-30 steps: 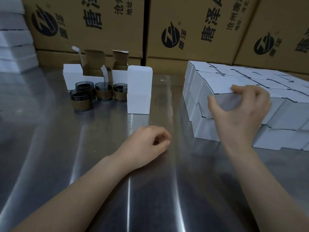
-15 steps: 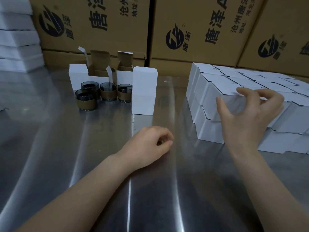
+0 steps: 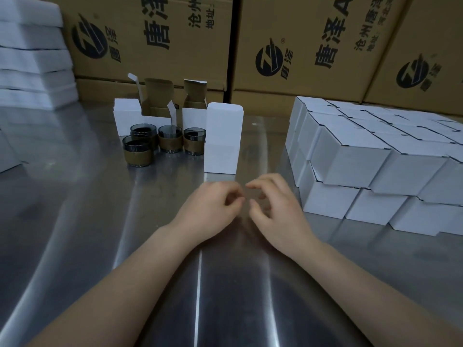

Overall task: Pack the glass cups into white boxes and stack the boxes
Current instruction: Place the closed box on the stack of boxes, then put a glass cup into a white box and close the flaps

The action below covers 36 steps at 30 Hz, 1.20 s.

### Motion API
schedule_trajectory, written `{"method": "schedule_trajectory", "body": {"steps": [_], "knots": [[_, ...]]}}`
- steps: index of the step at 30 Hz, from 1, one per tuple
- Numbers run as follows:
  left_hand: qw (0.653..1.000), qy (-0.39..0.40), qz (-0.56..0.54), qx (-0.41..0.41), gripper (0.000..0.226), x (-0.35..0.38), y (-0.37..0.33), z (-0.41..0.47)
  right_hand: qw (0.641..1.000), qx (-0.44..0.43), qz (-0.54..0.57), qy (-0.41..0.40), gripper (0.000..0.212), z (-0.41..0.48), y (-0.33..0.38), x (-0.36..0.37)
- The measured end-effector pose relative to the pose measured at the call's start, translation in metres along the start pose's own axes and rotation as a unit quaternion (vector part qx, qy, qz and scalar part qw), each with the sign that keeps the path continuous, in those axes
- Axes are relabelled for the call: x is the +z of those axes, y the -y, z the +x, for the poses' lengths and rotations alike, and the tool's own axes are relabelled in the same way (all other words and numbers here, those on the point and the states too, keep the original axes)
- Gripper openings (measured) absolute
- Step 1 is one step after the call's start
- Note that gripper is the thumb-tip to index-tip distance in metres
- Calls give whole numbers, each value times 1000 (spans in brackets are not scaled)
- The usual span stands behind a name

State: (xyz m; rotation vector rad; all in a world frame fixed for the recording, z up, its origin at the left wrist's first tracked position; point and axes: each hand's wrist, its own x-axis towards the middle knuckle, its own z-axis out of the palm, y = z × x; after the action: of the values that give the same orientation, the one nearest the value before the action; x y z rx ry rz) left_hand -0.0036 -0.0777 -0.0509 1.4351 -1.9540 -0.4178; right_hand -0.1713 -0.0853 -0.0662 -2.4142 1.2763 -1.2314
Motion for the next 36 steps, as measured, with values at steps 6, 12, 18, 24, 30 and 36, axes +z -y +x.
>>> {"method": "schedule_trajectory", "body": {"steps": [6,12,18,24,30,36], "knots": [[996,-62,-3,-69,14,-12,17,6,992,49,-48,102,38,7,-8,7],[972,-204,54,-107,21,-29,35,13,984,34,-110,140,21,8,-7,9],[932,-246,180,-197,53,-49,65,22,985,34,-83,149,20,7,-8,6],[926,-188,213,-248,69,-59,86,32,985,68,-47,149,40,8,-10,4],[927,-210,185,-249,45,-60,99,40,985,65,-48,151,42,9,-8,3],[921,-252,155,-255,38,-56,98,39,984,66,-51,159,43,9,-4,1]]}}
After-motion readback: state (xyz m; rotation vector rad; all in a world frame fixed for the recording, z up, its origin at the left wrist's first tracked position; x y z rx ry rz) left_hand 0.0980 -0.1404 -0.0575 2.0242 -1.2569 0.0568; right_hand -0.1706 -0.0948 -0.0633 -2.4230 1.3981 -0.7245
